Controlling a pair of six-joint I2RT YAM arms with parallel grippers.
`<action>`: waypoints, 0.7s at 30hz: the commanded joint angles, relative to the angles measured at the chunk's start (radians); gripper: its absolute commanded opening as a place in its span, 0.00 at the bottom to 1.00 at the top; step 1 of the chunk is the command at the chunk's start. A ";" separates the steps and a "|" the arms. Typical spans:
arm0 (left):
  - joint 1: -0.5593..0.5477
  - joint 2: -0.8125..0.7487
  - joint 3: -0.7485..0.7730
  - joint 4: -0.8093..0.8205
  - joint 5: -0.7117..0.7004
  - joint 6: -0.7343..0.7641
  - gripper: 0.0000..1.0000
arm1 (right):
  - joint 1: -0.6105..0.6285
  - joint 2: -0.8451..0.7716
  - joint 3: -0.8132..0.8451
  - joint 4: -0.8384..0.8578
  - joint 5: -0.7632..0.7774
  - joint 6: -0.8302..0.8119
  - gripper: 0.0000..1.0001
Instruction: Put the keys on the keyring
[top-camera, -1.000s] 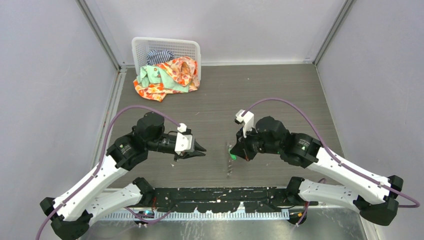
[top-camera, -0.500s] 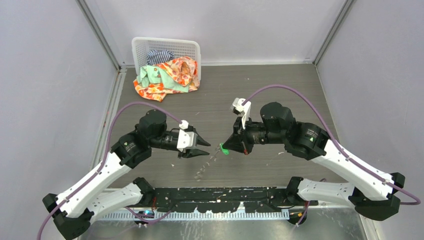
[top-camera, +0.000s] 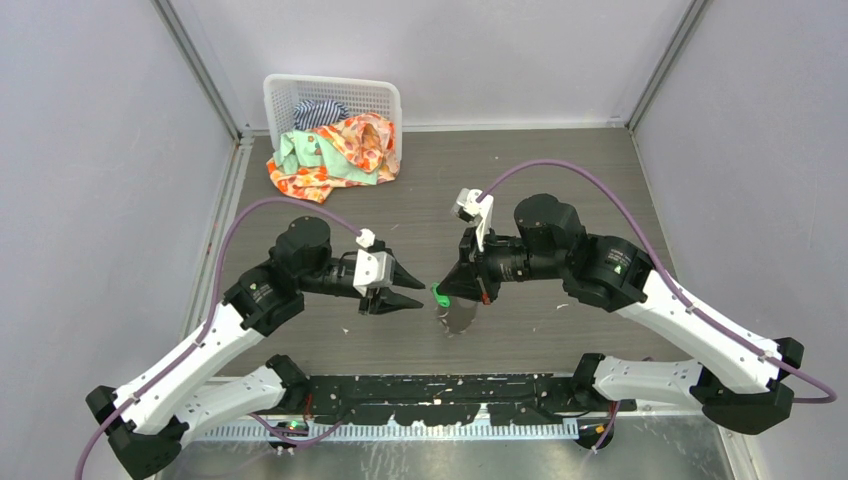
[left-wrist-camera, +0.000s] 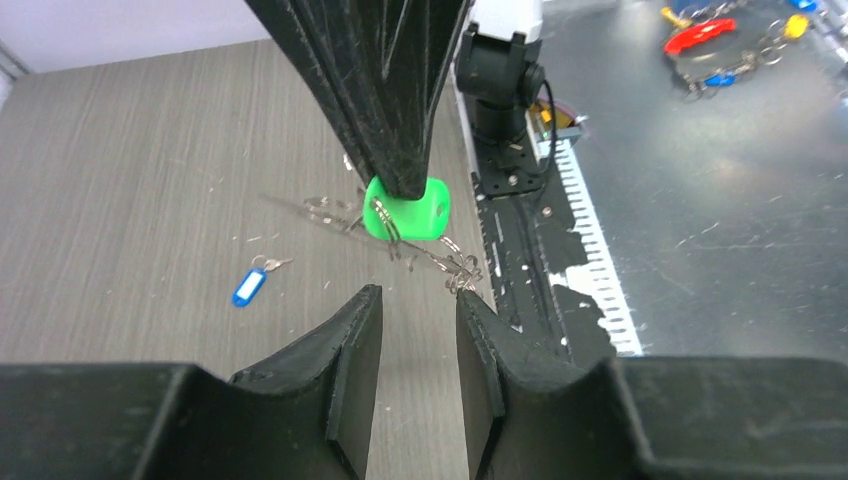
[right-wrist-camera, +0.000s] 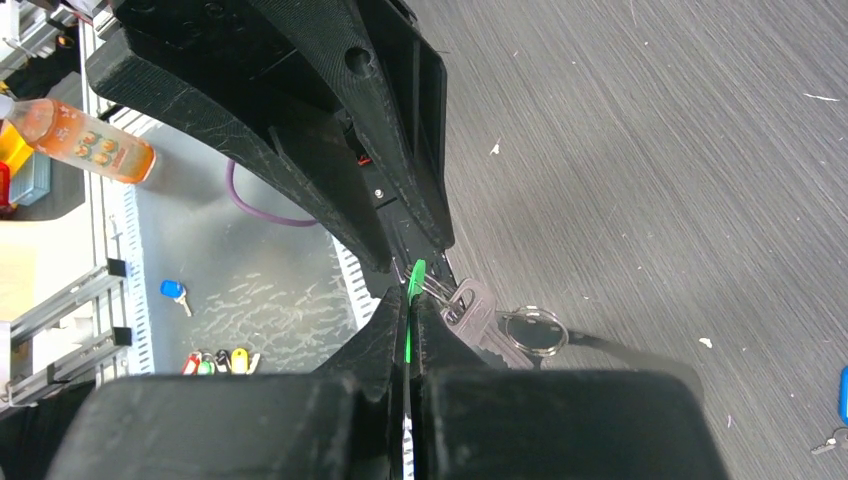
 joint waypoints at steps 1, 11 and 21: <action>0.001 0.011 -0.004 0.075 0.073 -0.100 0.35 | 0.001 -0.004 0.057 0.038 -0.024 0.015 0.01; 0.001 0.018 -0.006 0.094 -0.015 -0.122 0.35 | 0.016 0.006 0.067 0.053 -0.027 0.032 0.01; 0.000 0.029 -0.007 0.134 -0.040 -0.165 0.28 | 0.045 0.021 0.079 0.061 -0.024 0.045 0.01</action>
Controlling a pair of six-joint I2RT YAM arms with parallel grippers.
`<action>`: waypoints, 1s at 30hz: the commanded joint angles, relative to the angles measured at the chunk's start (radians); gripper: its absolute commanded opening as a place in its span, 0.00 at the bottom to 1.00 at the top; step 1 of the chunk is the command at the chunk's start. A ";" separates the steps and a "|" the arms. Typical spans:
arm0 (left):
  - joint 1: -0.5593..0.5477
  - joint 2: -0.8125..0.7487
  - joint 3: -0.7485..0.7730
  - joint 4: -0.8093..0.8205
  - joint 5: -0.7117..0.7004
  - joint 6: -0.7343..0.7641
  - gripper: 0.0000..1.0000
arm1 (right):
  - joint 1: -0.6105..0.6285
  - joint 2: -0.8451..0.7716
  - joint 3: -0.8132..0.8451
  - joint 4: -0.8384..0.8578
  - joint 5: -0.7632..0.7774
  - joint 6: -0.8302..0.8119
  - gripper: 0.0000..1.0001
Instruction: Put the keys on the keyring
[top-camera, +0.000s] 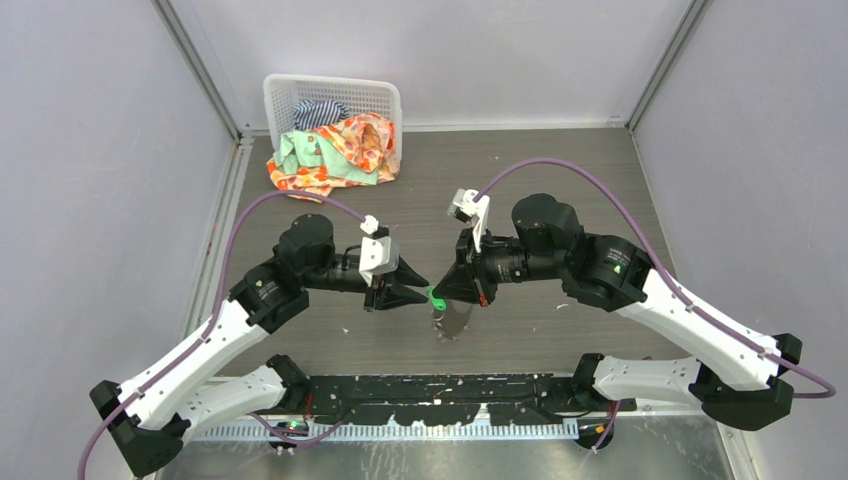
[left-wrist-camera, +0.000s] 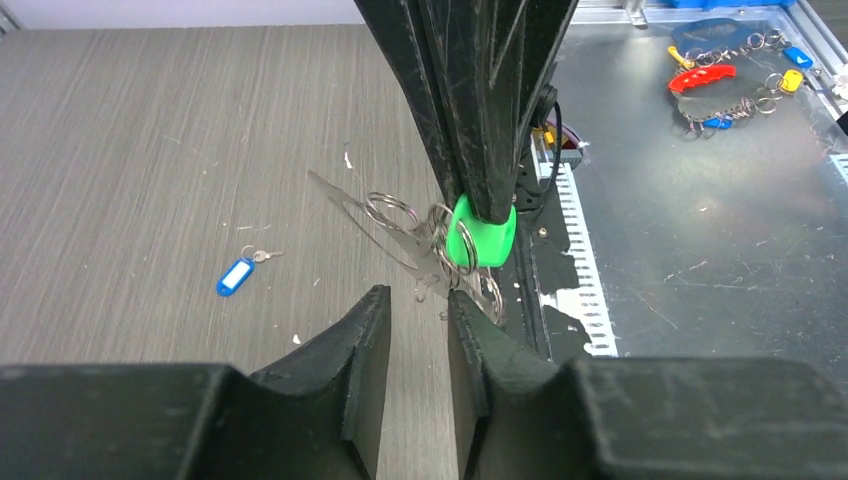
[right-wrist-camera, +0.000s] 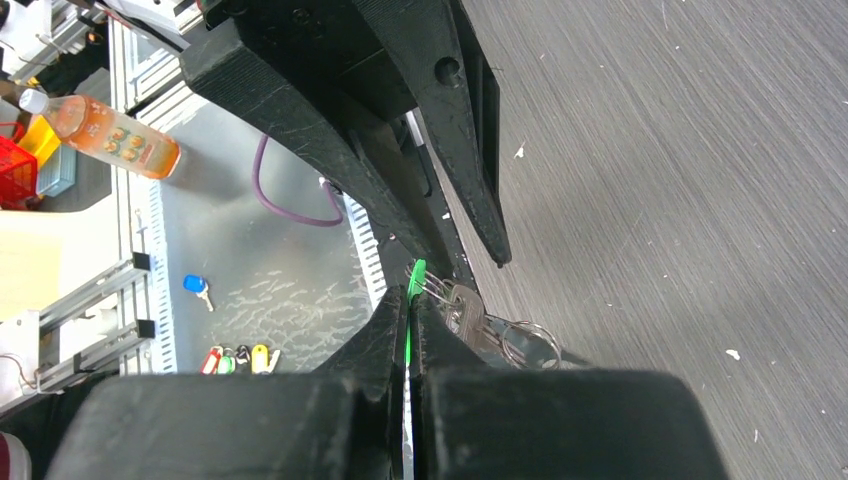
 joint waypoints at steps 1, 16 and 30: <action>0.000 0.003 -0.002 0.075 -0.008 -0.029 0.26 | 0.015 0.007 0.055 0.059 -0.013 0.018 0.01; 0.000 -0.022 -0.006 -0.032 0.220 0.067 0.30 | 0.023 0.023 0.081 0.046 0.000 0.012 0.01; 0.000 -0.023 -0.003 0.064 -0.014 -0.066 0.23 | 0.034 0.038 0.103 0.036 -0.002 0.021 0.01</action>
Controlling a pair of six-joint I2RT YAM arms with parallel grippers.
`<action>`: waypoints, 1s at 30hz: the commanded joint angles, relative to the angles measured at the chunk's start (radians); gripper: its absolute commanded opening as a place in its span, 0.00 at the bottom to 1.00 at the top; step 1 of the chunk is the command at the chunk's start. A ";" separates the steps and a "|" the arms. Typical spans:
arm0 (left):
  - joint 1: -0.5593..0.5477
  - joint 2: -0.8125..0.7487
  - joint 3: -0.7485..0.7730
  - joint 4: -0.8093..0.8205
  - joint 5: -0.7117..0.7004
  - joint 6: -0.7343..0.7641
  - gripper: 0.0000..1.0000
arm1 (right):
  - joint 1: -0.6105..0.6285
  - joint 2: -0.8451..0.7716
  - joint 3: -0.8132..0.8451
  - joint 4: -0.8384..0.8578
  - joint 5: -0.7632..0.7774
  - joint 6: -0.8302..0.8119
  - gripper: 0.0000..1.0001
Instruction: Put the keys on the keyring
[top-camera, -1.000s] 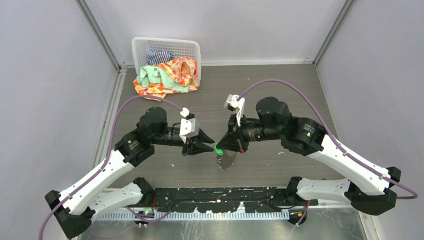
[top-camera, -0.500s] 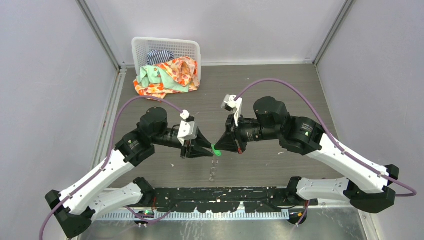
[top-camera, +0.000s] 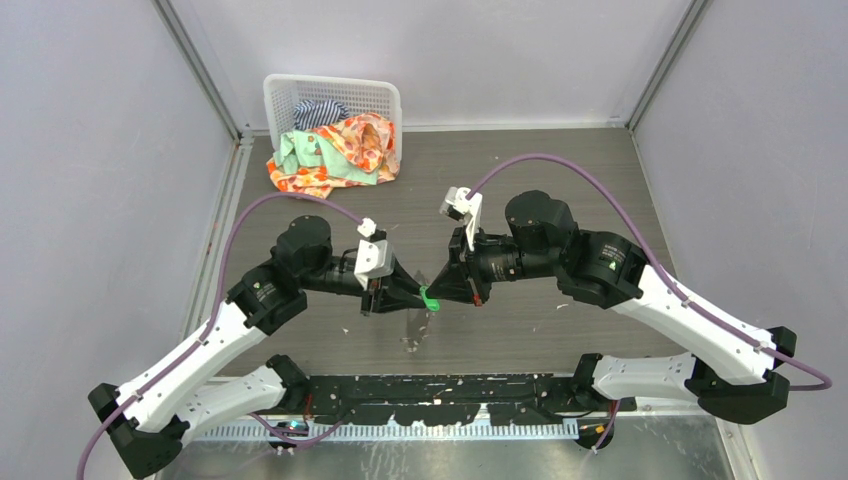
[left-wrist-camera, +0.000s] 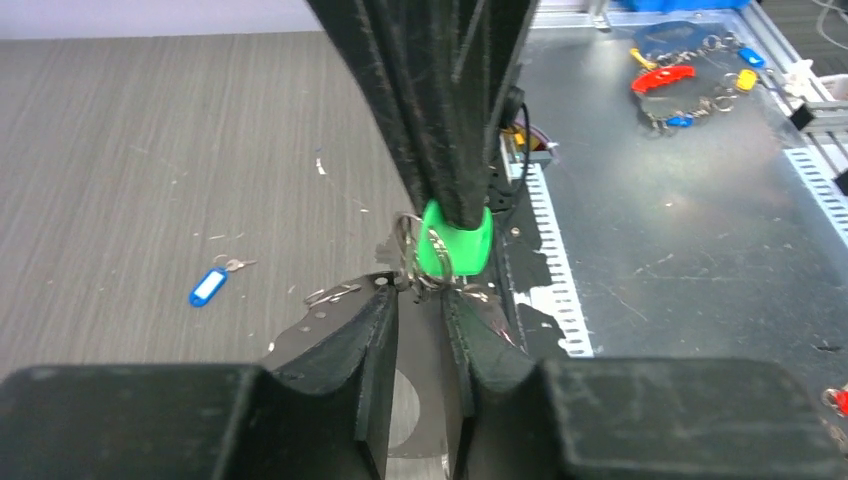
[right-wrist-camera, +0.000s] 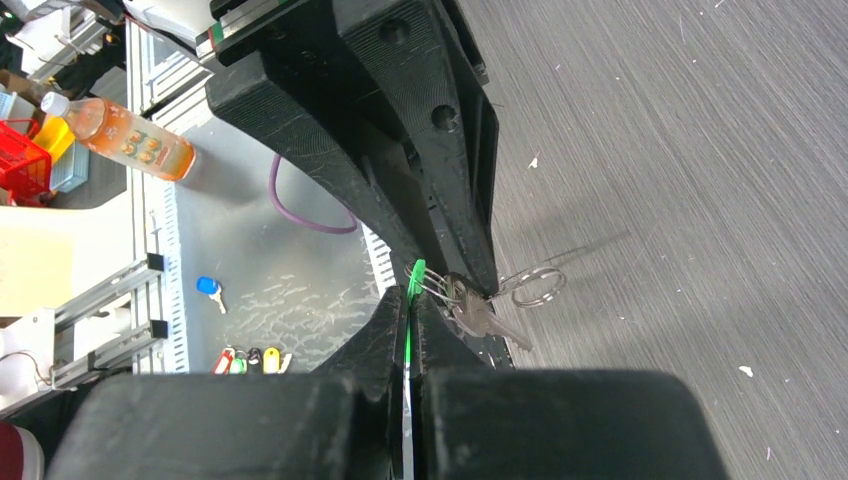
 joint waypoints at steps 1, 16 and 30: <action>0.000 -0.009 0.002 0.074 -0.102 -0.058 0.22 | 0.009 0.001 0.055 0.035 -0.003 0.007 0.01; 0.000 -0.024 -0.001 0.064 -0.118 -0.063 0.01 | 0.019 0.014 0.076 0.004 -0.003 0.002 0.01; 0.000 -0.055 0.021 -0.006 -0.059 0.012 0.00 | 0.018 -0.071 0.035 -0.110 0.088 -0.050 0.01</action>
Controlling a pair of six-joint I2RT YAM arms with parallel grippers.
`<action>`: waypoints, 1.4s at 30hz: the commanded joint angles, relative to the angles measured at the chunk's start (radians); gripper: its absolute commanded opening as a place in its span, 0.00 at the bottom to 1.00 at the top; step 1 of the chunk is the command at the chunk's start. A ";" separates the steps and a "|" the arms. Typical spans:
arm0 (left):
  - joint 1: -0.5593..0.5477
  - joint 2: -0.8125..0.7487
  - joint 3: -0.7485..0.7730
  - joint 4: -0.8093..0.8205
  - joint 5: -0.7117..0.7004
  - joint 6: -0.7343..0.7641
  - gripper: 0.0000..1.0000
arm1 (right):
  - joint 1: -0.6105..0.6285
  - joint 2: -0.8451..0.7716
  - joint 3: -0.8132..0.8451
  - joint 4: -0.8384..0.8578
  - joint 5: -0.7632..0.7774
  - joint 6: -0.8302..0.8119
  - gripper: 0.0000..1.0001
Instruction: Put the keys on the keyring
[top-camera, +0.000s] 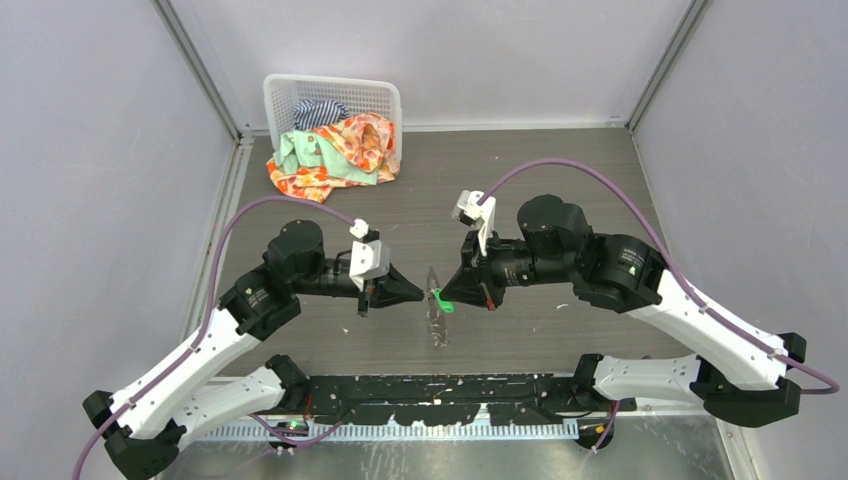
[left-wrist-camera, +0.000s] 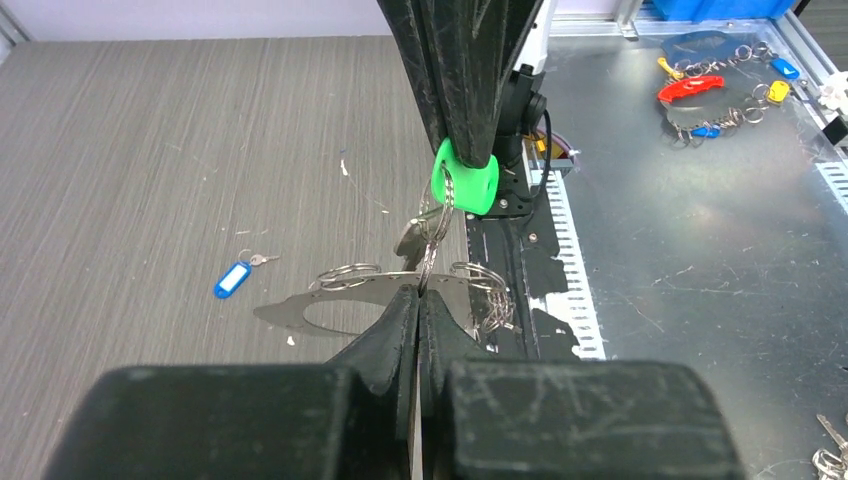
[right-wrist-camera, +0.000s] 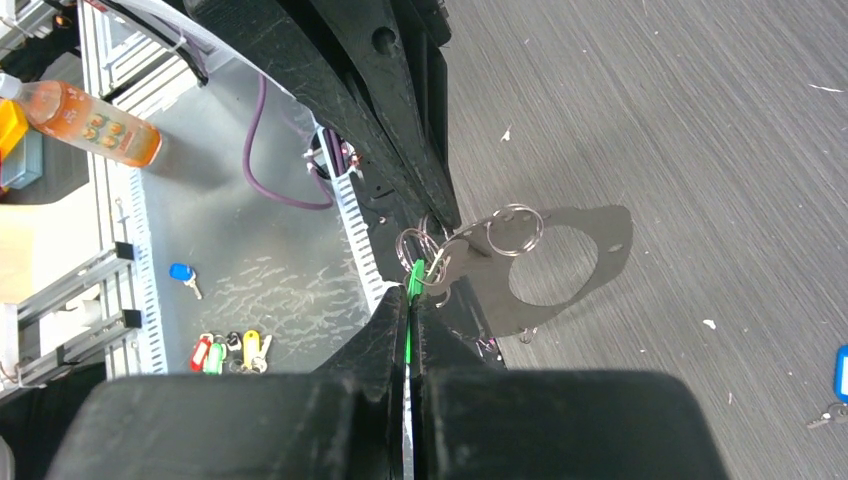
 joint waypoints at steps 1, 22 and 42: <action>0.001 -0.013 0.025 -0.007 0.038 0.038 0.00 | 0.005 -0.042 0.004 -0.011 0.029 -0.018 0.01; 0.002 0.016 0.084 -0.023 0.144 0.043 0.00 | 0.006 -0.093 -0.050 -0.041 0.053 -0.021 0.01; -0.144 0.041 0.096 -0.123 -0.059 0.210 0.31 | 0.005 -0.003 0.054 -0.014 0.020 0.023 0.01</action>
